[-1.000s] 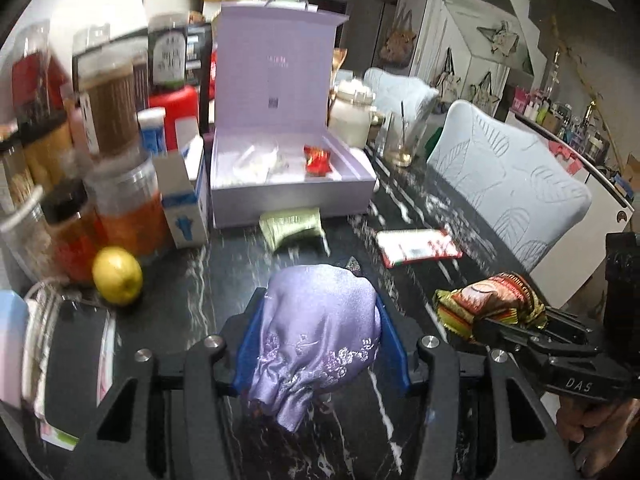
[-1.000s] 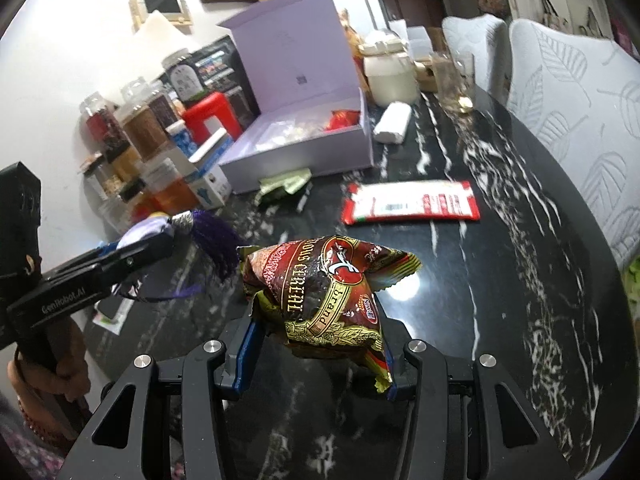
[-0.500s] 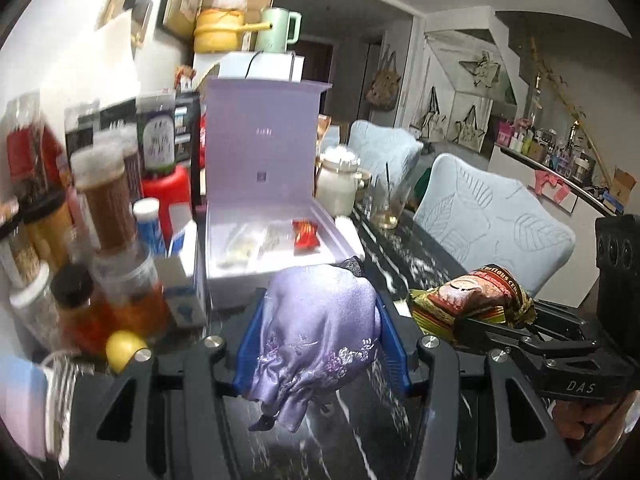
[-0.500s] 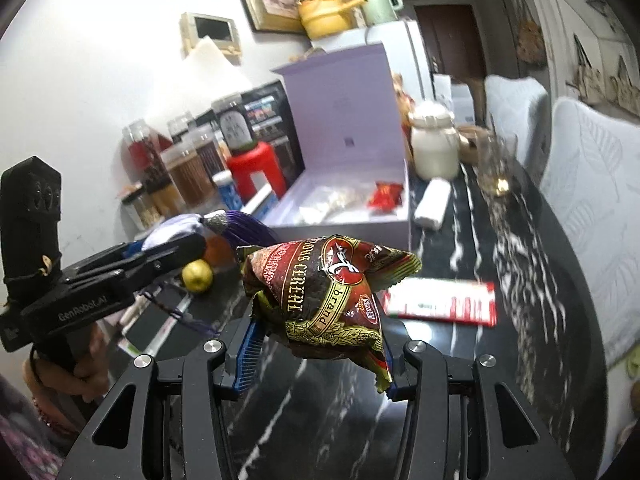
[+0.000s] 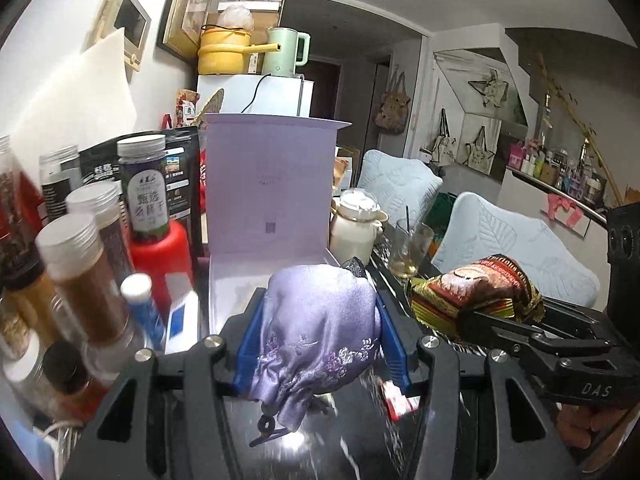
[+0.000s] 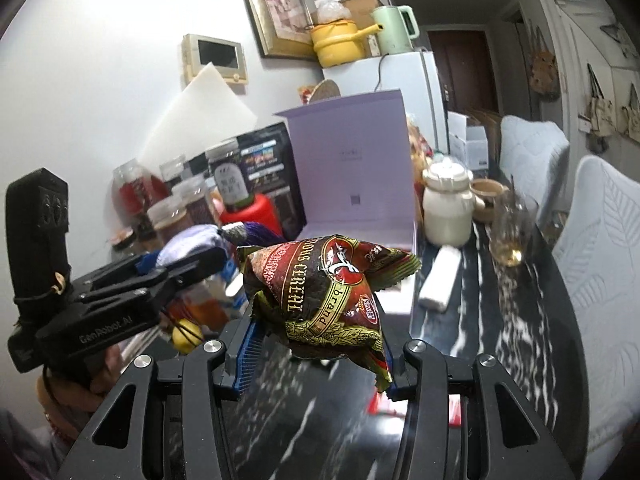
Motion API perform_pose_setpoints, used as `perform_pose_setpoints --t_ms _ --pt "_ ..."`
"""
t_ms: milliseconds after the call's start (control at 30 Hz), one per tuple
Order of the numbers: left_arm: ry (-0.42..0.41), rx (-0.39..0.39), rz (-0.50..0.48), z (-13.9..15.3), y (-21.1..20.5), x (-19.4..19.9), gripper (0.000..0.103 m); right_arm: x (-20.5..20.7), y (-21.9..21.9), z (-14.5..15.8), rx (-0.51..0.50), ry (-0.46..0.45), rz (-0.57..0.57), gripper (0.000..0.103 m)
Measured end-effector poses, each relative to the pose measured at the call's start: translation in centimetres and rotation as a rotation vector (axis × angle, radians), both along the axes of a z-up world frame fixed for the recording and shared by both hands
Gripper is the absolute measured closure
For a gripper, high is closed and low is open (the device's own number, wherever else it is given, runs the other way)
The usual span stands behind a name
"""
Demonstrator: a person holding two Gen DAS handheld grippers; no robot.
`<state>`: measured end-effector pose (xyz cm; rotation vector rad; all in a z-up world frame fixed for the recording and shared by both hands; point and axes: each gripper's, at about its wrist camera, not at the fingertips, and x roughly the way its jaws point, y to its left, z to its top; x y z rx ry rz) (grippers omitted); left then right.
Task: Organize soft objects
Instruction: 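Lower the lavender pouch with the left gripper while the right lowers the cereal bag into the box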
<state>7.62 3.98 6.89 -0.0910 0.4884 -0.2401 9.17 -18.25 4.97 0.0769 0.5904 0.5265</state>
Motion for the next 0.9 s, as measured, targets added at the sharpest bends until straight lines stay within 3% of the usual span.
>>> perform_pose_setpoints --t_ms 433,900 --pt "-0.040 0.015 0.040 1.5 1.3 9.1 0.051 9.0 1.9 1.7 -0.020 -0.071 0.002 0.056" --pt "-0.029 0.084 0.097 0.2 1.3 17.5 0.051 17.8 3.3 1.2 -0.009 -0.071 0.004 0.056"
